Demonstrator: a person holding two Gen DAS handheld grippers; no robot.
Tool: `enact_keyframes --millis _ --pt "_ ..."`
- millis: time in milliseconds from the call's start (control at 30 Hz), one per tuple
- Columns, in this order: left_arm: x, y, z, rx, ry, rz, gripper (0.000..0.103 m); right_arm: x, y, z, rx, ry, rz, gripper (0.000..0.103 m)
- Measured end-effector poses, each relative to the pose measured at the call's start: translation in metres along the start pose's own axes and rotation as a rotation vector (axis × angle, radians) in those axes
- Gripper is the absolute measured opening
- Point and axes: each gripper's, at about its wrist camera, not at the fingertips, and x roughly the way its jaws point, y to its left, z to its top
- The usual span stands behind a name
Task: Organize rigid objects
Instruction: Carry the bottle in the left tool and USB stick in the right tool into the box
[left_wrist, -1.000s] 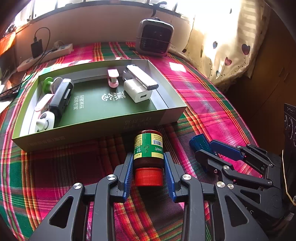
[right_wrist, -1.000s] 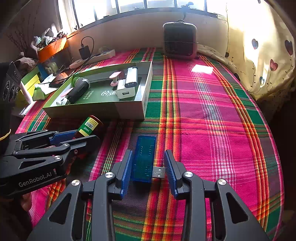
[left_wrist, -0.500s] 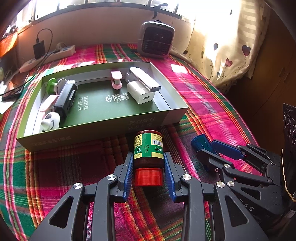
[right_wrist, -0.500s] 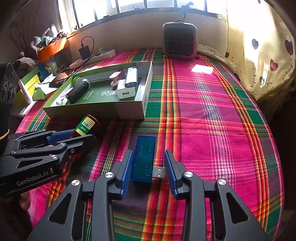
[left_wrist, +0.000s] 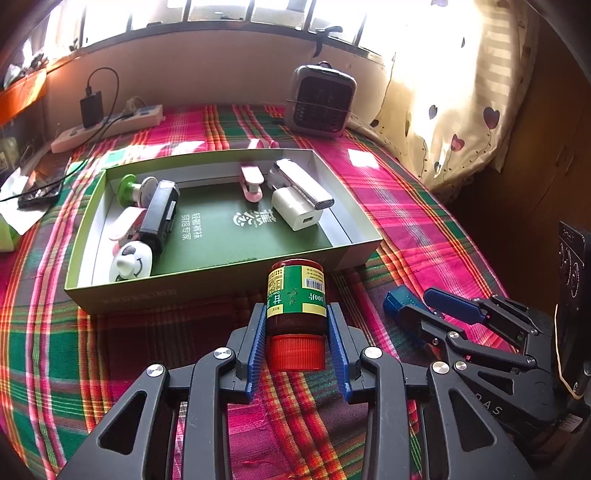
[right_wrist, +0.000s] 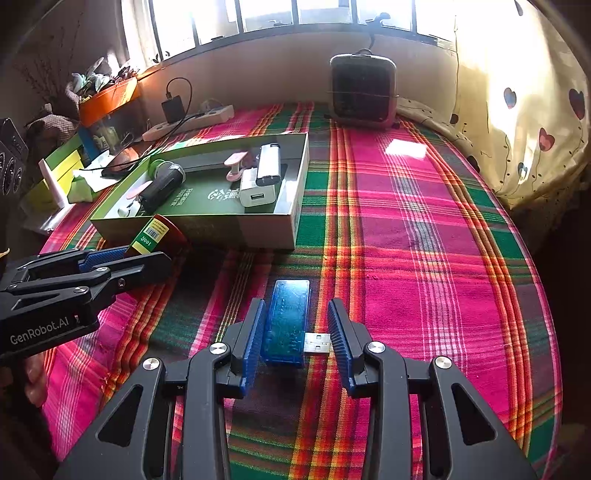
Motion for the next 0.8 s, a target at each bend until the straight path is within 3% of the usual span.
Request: enact_keyframes --millis 367,433,467,600,800 --pt "-0.011 0.019 0.01 -0.022 -0.03 0.011 0.031 -0.004 0.008 0.006 -0.018 -0.016 -0.002 0.036" --pt "-0.012 0.02 0.011 -0.024 -0.034 0.012 0.031 -0.005 0.009 0.007 -0.021 -0.022 0.002 0.021" --pt "-0.012 0.021 0.01 -0.025 -0.036 0.011 0.031 -0.006 0.009 0.008 -0.02 -0.027 0.006 0.018" --pt "-0.011 0.023 0.009 -0.028 -0.033 0.008 0.031 -0.005 0.011 0.008 -0.038 -0.019 -0.009 0.018" --pt "-0.009 0.023 0.007 -0.034 -0.025 0.004 0.031 0.002 0.006 0.004 -0.01 0.015 0.036 0.022"
